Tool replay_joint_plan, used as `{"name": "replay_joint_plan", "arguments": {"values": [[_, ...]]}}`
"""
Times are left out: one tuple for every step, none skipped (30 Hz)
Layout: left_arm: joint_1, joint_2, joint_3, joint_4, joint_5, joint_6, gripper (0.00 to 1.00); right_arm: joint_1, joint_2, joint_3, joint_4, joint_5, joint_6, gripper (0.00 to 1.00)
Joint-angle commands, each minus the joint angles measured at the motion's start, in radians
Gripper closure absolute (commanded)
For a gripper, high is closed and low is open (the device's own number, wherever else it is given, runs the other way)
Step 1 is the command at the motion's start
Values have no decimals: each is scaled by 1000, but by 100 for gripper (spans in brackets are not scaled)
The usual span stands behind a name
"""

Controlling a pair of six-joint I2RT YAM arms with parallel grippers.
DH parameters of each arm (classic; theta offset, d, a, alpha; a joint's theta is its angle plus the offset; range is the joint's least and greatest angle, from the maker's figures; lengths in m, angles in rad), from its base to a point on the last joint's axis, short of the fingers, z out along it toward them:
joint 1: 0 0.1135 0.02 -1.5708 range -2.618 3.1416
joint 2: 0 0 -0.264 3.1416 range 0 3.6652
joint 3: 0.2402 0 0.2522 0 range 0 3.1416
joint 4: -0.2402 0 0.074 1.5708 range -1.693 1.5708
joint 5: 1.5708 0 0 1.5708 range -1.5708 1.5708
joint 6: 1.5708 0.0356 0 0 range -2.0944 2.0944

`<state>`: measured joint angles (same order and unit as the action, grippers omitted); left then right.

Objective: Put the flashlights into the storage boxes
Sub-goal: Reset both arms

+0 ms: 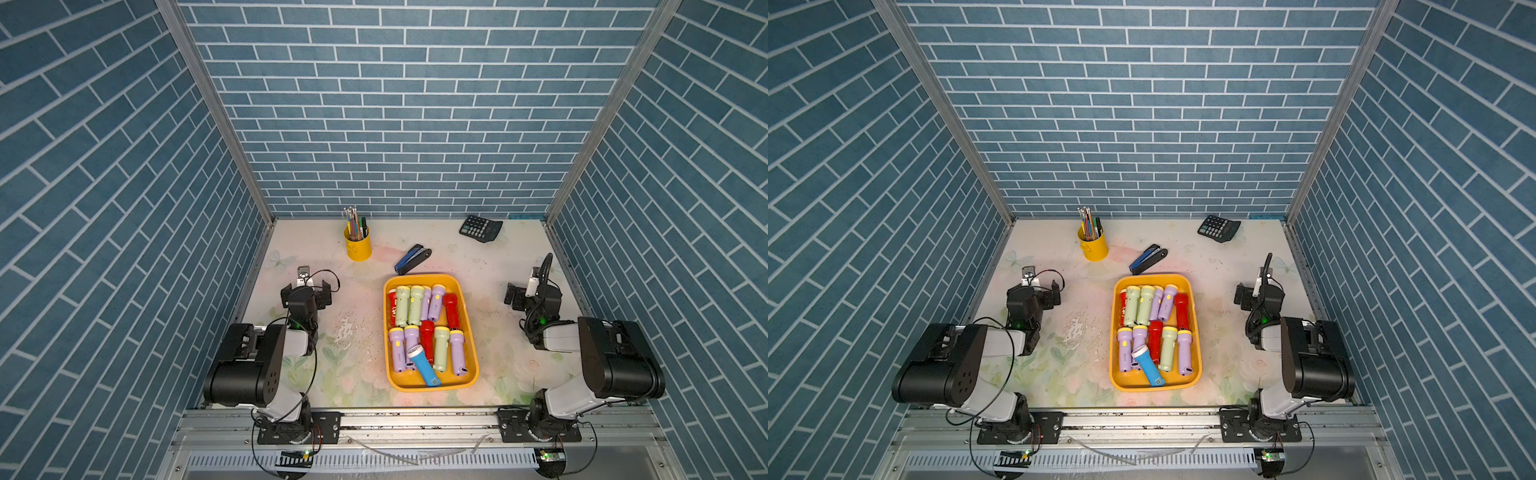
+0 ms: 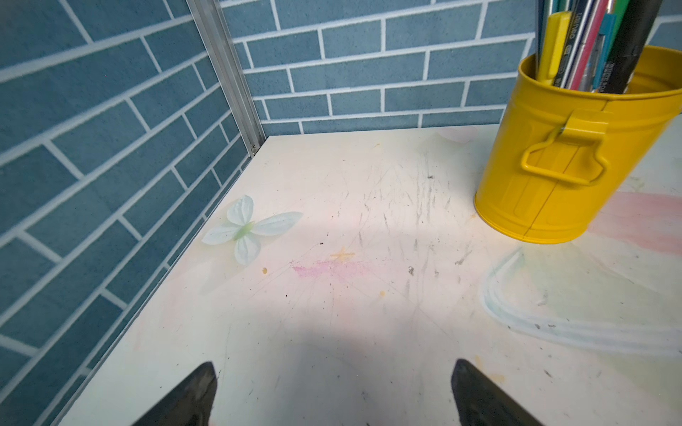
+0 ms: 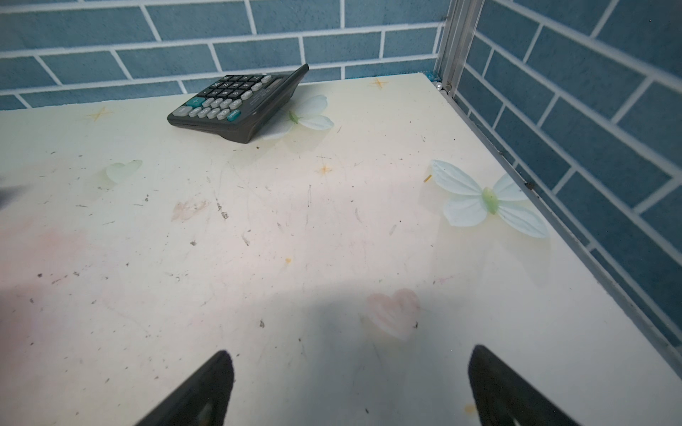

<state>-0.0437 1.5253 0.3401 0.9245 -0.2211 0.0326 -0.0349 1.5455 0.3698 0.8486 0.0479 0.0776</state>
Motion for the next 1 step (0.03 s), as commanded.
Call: {"name": "replay_joint_plan", "arguments": {"values": [[1, 6, 24, -10, 16, 6, 0, -4, -5, 26, 15, -2, -24, 1]]}}
